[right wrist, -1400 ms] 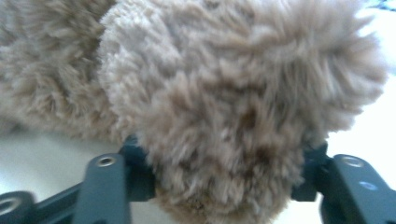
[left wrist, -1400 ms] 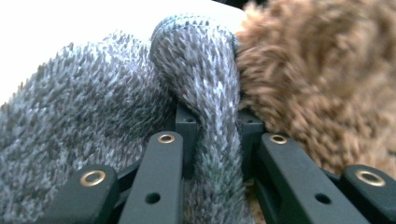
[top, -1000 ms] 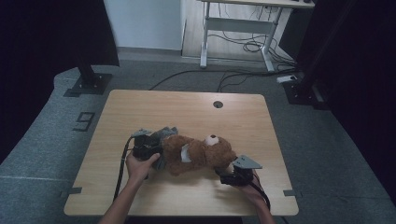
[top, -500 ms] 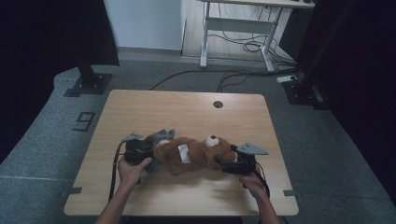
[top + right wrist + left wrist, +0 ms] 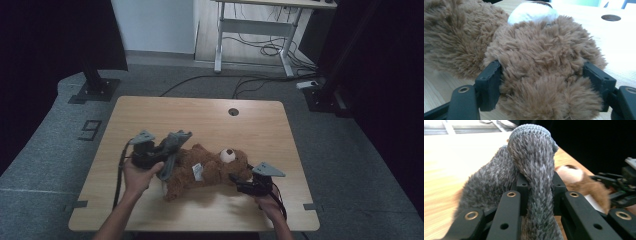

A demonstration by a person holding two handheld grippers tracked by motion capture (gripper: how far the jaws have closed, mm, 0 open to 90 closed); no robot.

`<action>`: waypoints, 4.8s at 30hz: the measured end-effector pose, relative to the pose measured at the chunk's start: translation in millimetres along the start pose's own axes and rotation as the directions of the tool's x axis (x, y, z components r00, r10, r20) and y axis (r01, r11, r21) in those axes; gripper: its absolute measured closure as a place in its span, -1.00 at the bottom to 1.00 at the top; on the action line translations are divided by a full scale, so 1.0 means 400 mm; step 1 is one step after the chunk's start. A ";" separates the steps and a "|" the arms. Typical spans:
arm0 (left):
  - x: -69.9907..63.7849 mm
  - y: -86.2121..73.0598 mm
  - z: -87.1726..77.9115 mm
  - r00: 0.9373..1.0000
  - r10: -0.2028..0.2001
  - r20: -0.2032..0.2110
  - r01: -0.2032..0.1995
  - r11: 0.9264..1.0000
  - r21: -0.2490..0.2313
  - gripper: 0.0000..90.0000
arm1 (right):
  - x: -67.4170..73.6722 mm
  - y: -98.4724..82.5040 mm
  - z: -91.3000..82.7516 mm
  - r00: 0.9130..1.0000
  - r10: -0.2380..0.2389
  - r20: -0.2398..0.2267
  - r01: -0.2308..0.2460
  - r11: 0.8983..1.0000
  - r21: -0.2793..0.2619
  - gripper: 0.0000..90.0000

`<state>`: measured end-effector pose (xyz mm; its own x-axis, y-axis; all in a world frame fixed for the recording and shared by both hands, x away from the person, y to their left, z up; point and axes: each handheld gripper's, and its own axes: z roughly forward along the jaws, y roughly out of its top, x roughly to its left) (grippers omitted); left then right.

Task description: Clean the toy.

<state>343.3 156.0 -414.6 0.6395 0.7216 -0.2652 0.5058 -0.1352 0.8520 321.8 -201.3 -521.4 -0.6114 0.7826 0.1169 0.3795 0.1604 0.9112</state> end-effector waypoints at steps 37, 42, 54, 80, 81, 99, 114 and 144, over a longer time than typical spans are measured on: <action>0.060 -0.215 0.035 0.989 -0.044 -0.141 0.071 0.979 0.192 0.69 | 0.027 -0.025 -0.010 0.997 -0.060 0.057 0.057 0.997 0.046 -0.25; 0.059 -0.211 0.045 0.991 -0.068 -0.113 0.090 0.974 0.208 0.67 | 0.029 -0.024 -0.012 0.997 -0.052 0.051 0.050 0.998 0.043 -0.27; 0.068 -0.213 0.055 0.990 -0.066 -0.127 0.091 0.975 0.203 0.65 | -0.026 0.018 -0.051 0.998 0.059 0.014 -0.058 0.998 -0.030 -0.54; 0.080 -0.190 0.118 0.983 -0.181 -0.027 0.183 0.972 0.148 0.70 | 0.003 0.004 0.034 0.999 -0.030 -0.039 0.030 1.000 0.006 -0.14; 0.077 -0.179 0.125 0.987 -0.159 -0.038 0.163 0.976 0.148 0.70 | 0.003 0.008 0.034 0.999 -0.043 -0.025 0.043 0.999 -0.015 -0.14; 0.108 -0.131 0.042 0.987 -0.083 -0.136 0.095 0.992 0.086 0.68 | -0.079 0.002 0.043 0.997 -0.014 0.079 0.014 1.000 0.002 -0.50; 0.157 -0.257 -0.157 0.948 0.003 -0.317 0.041 0.990 0.132 0.64 | -0.074 -0.012 0.032 0.996 0.015 0.088 -0.015 1.000 -0.001 -0.58; 0.151 -0.294 -0.198 0.932 0.035 -0.360 -0.002 0.996 0.091 -0.66 | -0.086 0.011 -0.029 0.995 0.078 0.066 -0.073 0.994 -0.087 -0.58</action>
<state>276.6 269.2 -494.9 0.4052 0.9126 -0.0546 0.5550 -0.1981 0.8079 336.3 -234.4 -516.8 -0.5326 0.8308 0.1616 0.3611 0.0503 0.9312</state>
